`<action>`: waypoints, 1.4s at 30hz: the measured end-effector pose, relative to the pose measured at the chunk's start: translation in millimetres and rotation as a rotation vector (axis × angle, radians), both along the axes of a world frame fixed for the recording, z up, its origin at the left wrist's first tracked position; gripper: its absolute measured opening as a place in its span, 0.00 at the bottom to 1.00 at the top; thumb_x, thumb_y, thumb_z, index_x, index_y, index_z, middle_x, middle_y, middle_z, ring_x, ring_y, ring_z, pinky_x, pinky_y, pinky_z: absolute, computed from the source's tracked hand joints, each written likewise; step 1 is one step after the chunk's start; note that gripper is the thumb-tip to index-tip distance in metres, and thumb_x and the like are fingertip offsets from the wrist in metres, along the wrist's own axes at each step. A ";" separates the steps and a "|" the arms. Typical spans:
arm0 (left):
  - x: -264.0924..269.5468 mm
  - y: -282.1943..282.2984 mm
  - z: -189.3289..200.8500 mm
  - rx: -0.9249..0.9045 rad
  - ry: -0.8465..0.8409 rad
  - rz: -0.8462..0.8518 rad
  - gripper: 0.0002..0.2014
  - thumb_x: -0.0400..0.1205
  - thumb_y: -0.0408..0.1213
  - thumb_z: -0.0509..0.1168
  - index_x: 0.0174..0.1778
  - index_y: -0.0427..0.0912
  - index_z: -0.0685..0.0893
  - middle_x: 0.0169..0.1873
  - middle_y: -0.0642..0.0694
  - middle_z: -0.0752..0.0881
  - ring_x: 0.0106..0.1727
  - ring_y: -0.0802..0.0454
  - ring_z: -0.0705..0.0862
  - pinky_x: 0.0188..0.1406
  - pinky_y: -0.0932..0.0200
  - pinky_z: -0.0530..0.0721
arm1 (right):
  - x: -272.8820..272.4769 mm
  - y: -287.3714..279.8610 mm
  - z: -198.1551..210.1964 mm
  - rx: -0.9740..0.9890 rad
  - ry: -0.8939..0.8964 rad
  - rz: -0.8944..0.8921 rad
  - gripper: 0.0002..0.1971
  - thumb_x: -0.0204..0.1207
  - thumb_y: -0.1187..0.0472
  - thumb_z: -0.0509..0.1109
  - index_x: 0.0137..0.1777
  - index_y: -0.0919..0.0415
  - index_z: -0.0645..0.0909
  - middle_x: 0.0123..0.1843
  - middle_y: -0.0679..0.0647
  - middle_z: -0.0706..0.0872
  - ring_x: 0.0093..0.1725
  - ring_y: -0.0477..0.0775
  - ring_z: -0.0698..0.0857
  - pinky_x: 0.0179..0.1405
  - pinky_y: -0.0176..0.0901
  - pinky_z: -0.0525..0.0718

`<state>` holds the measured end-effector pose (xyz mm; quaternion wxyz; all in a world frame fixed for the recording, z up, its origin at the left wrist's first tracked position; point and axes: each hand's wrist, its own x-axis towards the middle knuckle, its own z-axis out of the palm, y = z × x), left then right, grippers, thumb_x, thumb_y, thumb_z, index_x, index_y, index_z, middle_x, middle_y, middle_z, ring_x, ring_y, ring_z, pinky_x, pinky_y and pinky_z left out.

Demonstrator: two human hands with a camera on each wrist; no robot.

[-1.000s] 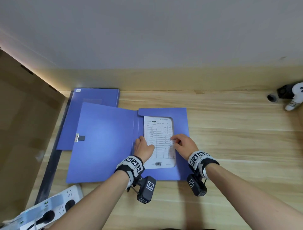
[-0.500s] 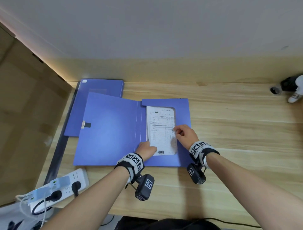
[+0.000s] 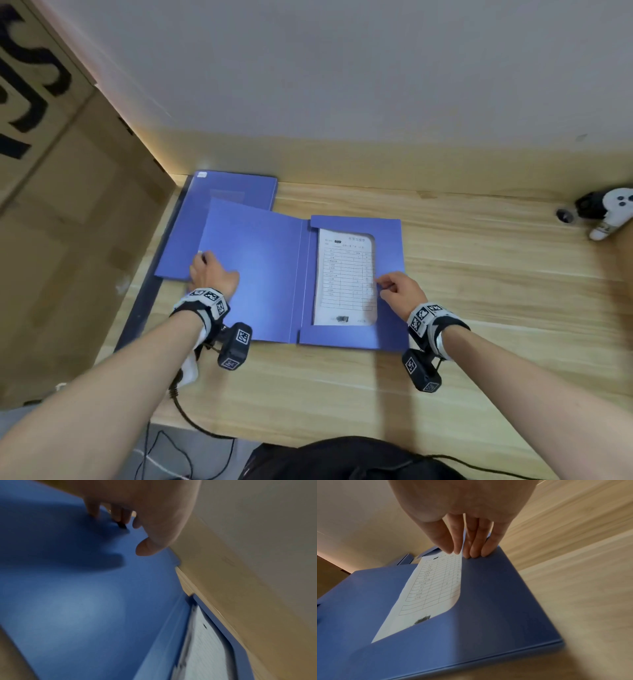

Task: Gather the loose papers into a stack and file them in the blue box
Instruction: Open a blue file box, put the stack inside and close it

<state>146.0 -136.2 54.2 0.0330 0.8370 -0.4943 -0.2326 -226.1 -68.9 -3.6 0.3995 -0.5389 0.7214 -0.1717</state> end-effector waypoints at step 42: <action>-227.5 44.9 54.3 0.161 0.361 -0.697 0.34 0.81 0.54 0.60 0.83 0.48 0.60 0.80 0.47 0.67 0.76 0.45 0.72 0.74 0.45 0.70 | -45.0 3.1 57.3 0.013 -0.630 -0.392 0.12 0.83 0.57 0.61 0.49 0.61 0.84 0.33 0.51 0.80 0.28 0.48 0.75 0.32 0.39 0.71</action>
